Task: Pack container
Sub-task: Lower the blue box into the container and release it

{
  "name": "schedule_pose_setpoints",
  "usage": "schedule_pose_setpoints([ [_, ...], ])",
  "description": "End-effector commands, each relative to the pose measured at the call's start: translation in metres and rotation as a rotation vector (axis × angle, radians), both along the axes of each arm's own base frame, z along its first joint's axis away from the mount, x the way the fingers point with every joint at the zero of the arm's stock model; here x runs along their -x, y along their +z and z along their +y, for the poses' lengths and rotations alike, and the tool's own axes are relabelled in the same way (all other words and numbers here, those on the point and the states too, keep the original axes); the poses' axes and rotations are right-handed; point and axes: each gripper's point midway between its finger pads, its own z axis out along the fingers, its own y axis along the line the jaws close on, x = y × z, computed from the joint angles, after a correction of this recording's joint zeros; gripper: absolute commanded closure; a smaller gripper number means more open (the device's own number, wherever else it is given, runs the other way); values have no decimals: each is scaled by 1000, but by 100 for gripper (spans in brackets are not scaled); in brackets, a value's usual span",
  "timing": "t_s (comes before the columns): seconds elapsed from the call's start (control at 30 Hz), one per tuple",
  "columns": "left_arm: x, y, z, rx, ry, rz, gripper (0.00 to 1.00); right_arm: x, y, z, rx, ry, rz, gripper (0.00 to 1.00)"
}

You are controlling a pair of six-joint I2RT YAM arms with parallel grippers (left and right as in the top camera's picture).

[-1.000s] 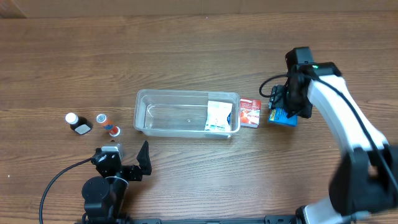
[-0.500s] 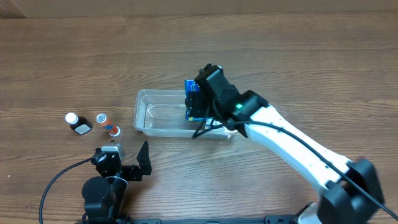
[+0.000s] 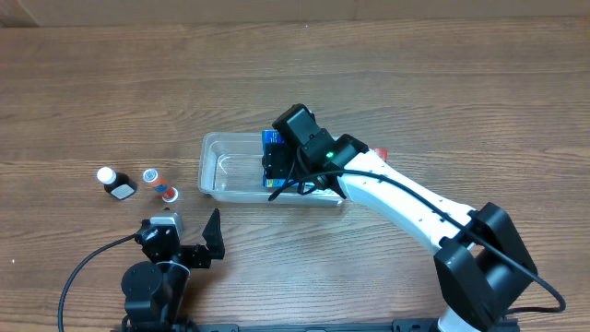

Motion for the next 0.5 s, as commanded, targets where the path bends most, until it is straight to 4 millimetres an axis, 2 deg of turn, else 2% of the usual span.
schedule_pose_setpoints([
  [0.0,0,1,0,-14,-4,-12,0,-3,-31,-5,60,-32,44,28],
  [0.07,0,1,0,-14,-3,-11,0,-2,-43,-11,75,-59,82,28],
  [0.1,0,1,0,-14,-4,-12,0,-4,-41,-10,75,-50,72,27],
  [0.17,0,1,0,-14,-3,-12,0,-7,-35,-8,82,-19,49,18],
  [0.23,0,1,0,-14,-3,-12,0,-11,-28,-9,102,-11,31,18],
  [0.33,0,1,0,-14,-3,-12,0,-22,0,-21,178,-52,-14,18],
  [0.4,0,1,0,-14,-4,-12,0,-22,11,-23,192,-36,-23,18],
  [0.47,0,1,0,-14,-3,-11,0,-22,36,-32,227,-34,-54,17],
])
